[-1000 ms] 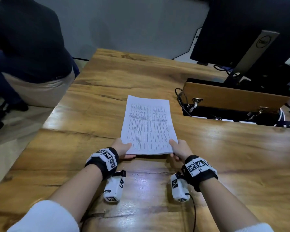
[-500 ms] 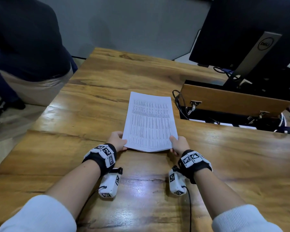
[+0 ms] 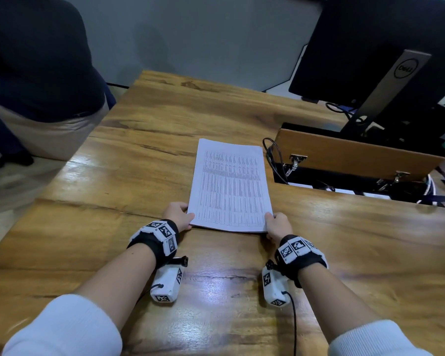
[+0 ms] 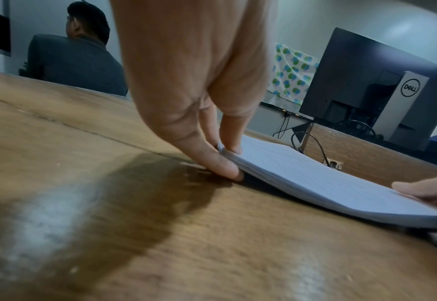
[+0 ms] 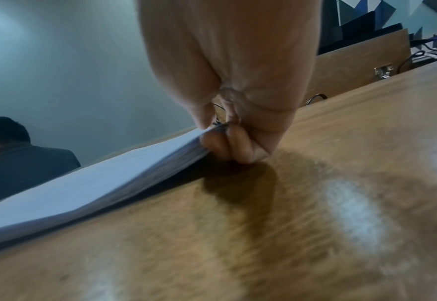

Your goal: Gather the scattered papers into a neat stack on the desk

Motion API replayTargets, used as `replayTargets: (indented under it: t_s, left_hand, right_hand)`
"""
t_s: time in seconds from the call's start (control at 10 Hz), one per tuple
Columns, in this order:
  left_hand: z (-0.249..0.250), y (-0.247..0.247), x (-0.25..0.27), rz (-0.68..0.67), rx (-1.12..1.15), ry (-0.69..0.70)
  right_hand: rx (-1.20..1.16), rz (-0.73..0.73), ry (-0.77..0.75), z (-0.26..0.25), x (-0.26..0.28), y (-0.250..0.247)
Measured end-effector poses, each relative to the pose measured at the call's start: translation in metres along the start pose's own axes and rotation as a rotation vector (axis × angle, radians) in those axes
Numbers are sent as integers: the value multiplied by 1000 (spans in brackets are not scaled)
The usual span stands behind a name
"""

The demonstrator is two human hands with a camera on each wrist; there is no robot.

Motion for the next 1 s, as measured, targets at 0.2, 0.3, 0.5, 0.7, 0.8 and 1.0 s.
replayTargets:
  t_s: [0.2,0.3,0.5,0.7,0.8,1.0]
  left_hand:
    - [-1,-6,4,23,-54,15]
    - [-3,-6,5,47,-85,13]
    - [-4,1,8,61,-98,-1]
    - [-6,0,5,26,-74,-50]
    - [-6,0,5,5,-62,-72]
    - [4,-2,10,16,-91,-99]
  right_hand:
    - [78,26,-22,1,6,-6]
    - [73,72,-23,5,9,-12]
    - [62,92,-26,3,18,-14]
    - [22,82,-57,5,22,-12]
    - [22,76,-66,7,20,-15]
    - [41,36,-59,2,23,-17]
Point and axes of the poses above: each hand's wrist, its own x-axis away from the middle knuckle, its own y-axis out of the palm, z = x × y, the point moved 3 cm from there along -x, towards the middle knuckle, and after that the axes turned 15 degrees about -z, right-handed, at the moved point
